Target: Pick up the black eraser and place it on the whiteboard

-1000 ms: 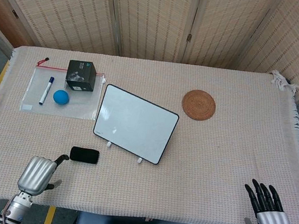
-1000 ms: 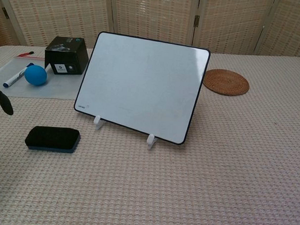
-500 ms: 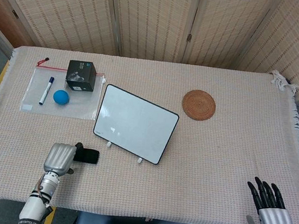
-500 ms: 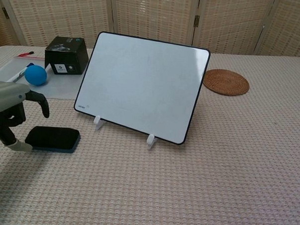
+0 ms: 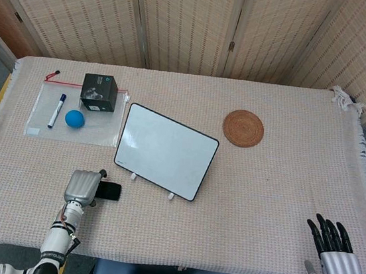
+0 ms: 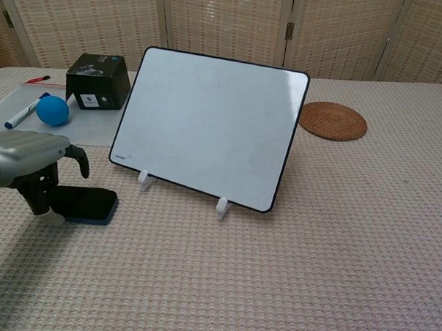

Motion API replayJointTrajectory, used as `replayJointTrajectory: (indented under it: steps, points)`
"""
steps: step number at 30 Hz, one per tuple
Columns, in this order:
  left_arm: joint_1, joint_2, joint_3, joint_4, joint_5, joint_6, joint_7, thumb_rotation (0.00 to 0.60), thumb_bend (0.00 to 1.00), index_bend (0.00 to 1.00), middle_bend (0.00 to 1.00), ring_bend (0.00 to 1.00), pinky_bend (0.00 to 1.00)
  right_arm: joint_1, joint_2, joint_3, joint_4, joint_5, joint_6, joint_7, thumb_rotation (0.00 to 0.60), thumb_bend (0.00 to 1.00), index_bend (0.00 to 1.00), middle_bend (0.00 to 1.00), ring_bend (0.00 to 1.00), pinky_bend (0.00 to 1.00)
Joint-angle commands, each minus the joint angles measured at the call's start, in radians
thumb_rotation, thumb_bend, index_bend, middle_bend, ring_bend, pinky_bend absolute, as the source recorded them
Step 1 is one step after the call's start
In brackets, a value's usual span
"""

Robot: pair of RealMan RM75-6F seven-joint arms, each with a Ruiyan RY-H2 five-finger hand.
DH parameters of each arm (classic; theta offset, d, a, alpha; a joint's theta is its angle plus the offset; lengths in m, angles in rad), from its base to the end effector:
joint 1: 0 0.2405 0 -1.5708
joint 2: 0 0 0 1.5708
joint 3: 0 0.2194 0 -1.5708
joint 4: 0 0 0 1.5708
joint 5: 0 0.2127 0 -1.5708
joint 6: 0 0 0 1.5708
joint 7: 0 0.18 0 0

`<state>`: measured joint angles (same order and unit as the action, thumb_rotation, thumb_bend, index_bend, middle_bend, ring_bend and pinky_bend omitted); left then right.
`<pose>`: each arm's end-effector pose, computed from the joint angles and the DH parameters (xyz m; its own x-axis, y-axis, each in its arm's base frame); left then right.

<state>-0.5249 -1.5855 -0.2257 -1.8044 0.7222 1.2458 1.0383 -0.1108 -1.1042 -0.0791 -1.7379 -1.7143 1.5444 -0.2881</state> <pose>-0.1523 0.2908 -0.0234 0.5754 0.3677 0.7306 0.7998 -0.0659 -0.5967 -0.2579 -0.1332 0.1119 0.5437 -0.1238 0.8301 -0.8391 -0.0614 0.5405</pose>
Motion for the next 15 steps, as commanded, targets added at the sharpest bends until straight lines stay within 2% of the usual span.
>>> replayJointTrajectory:
  steps: [1,10,15]
  points:
    - [-0.019,0.004,0.007,0.019,-0.023,-0.007,-0.009,0.600,0.19,0.35,1.00,1.00,1.00,0.006,0.000,0.004,-0.002,0.012,-0.011,-0.002,0.600,0.31,0.00,0.00,0.00,0.00]
    - [-0.056,-0.002,0.035,0.064,-0.039,-0.005,-0.037,0.600,0.20,0.44,1.00,1.00,1.00,0.010,-0.006,0.006,-0.004,0.025,-0.015,-0.013,0.600,0.31,0.00,0.00,0.00,0.00]
    - [-0.070,-0.010,0.050,0.086,-0.035,0.001,-0.056,0.600,0.24,0.50,1.00,1.00,1.00,0.011,-0.007,0.004,-0.006,0.028,-0.016,-0.017,0.600,0.31,0.00,0.00,0.00,0.00]
